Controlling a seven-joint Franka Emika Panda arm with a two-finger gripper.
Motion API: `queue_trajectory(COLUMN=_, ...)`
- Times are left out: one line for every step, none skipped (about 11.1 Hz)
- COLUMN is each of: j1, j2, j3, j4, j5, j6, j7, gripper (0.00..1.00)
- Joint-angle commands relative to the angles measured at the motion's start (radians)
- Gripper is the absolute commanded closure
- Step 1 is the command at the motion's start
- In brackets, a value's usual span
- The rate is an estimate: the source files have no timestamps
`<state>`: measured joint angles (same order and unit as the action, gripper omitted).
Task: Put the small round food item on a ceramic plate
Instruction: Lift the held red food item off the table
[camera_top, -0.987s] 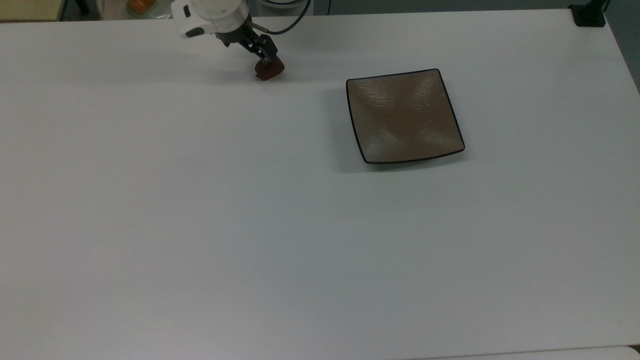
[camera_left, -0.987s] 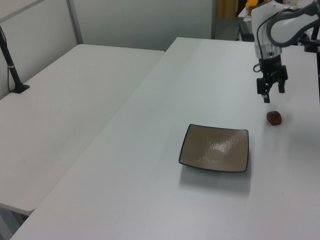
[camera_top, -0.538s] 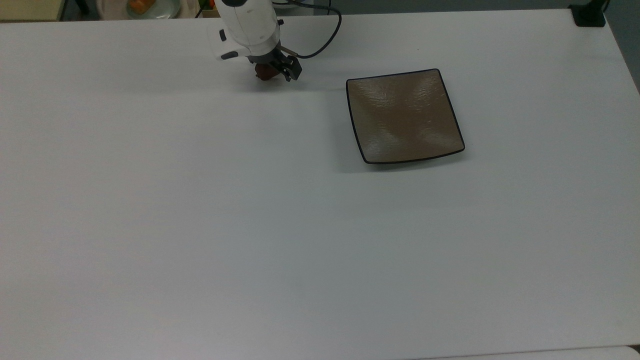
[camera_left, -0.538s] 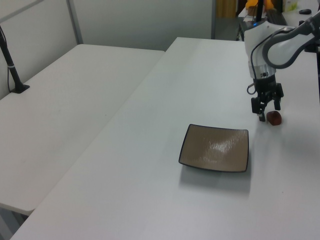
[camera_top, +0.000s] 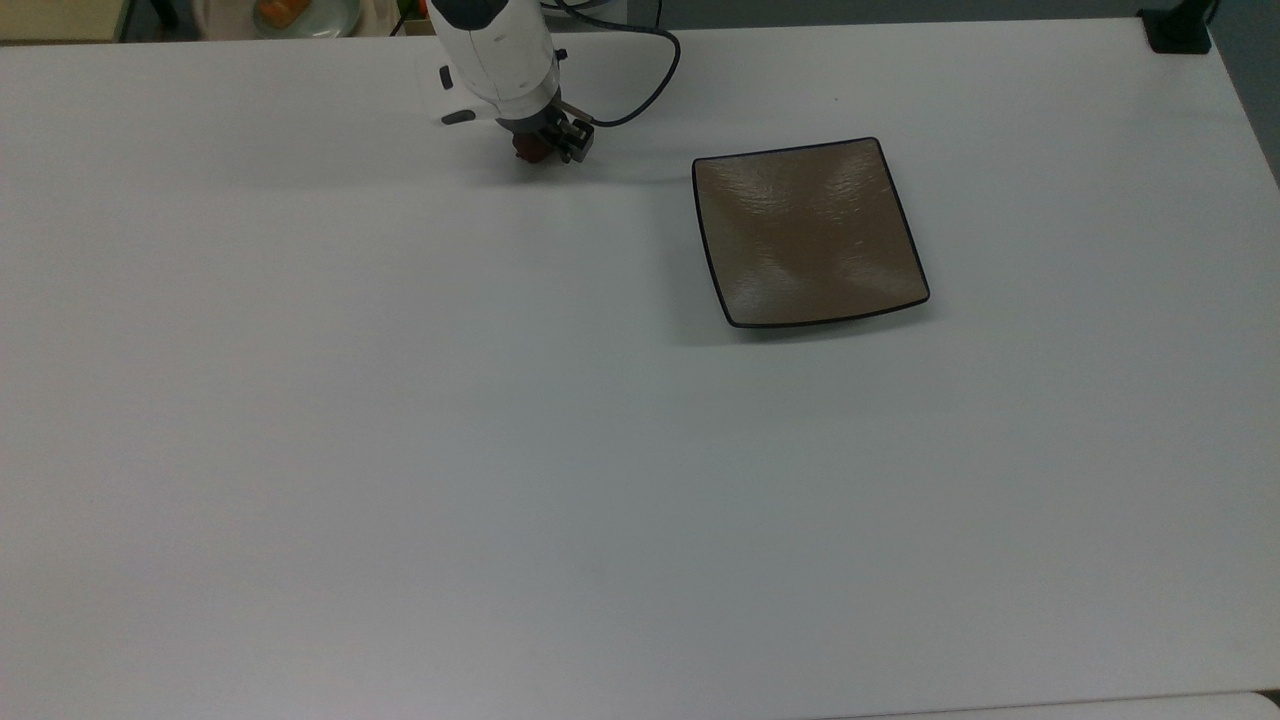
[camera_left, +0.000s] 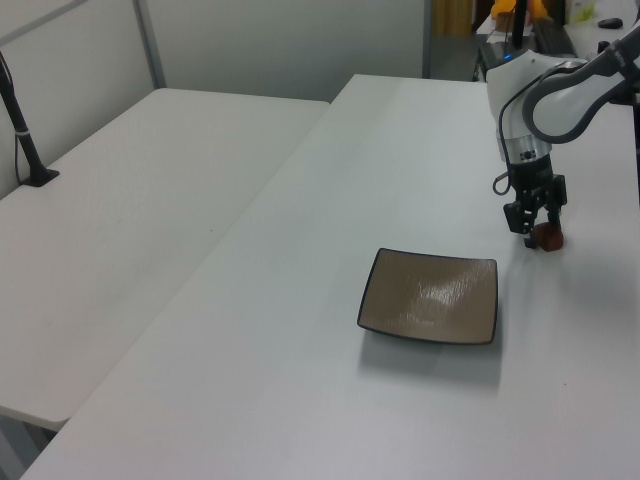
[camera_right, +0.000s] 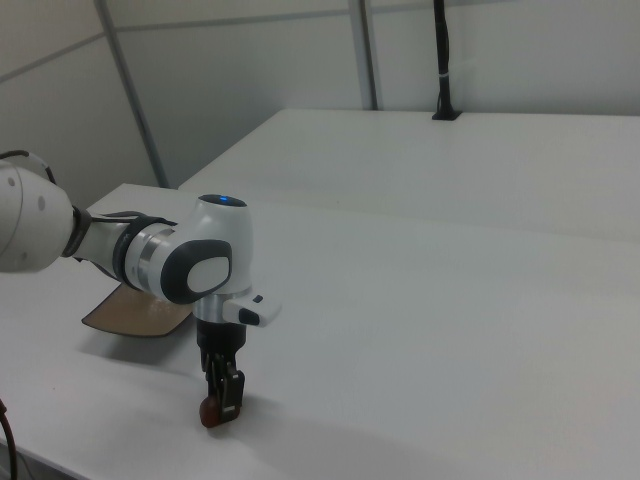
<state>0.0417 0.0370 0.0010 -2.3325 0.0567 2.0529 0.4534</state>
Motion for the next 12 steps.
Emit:
queue_trajectory(j1=0.007, j2=-0.006, j3=-0.003, j4=-0.002, j5=0.005, j6=-0.042, j7=0.011, gripper=0.65)
queue_trajectory(j1=0.007, j2=-0.006, j3=-0.003, j4=-0.001, j5=0.005, j6=-0.046, j7=0.011, gripper=0.69)
queue_trajectory(j1=0.007, j2=-0.008, j3=-0.003, j4=0.001, j5=0.003, j6=-0.046, j7=0.010, gripper=0.72)
queue_trajectory(j1=0.006, j2=-0.008, j3=-0.003, j4=0.015, j5=0.000, j6=-0.057, j7=0.008, gripper=0.73)
queue_trajectory(j1=0.001, j2=-0.005, j3=-0.003, j4=0.045, j5=0.000, j6=-0.091, j7=0.004, gripper=0.73)
queue_trajectory(j1=-0.014, j2=-0.009, j3=-0.003, j4=0.079, j5=0.000, j6=-0.130, j7=-0.002, gripper=0.73)
queue_trajectory(j1=-0.022, j2=-0.012, j3=-0.003, j4=0.116, j5=0.000, j6=-0.169, j7=-0.012, gripper=0.73)
queue_trajectory(j1=-0.023, j2=-0.012, j3=-0.003, j4=0.155, j5=0.000, j6=-0.209, j7=-0.024, gripper=0.73)
queue_trajectory(j1=-0.029, j2=-0.012, j3=-0.003, j4=0.201, j5=0.000, j6=-0.246, j7=-0.030, gripper=0.73)
queue_trajectory(j1=-0.031, j2=-0.011, j3=-0.003, j4=0.258, j5=0.002, j6=-0.291, j7=-0.038, gripper=0.73)
queue_trajectory(j1=-0.026, j2=-0.011, j3=-0.003, j4=0.319, j5=0.003, j6=-0.337, j7=-0.057, gripper=0.73)
queue_trajectory(j1=-0.022, j2=-0.006, j3=-0.003, j4=0.391, j5=0.006, j6=-0.374, j7=-0.065, gripper=0.72)
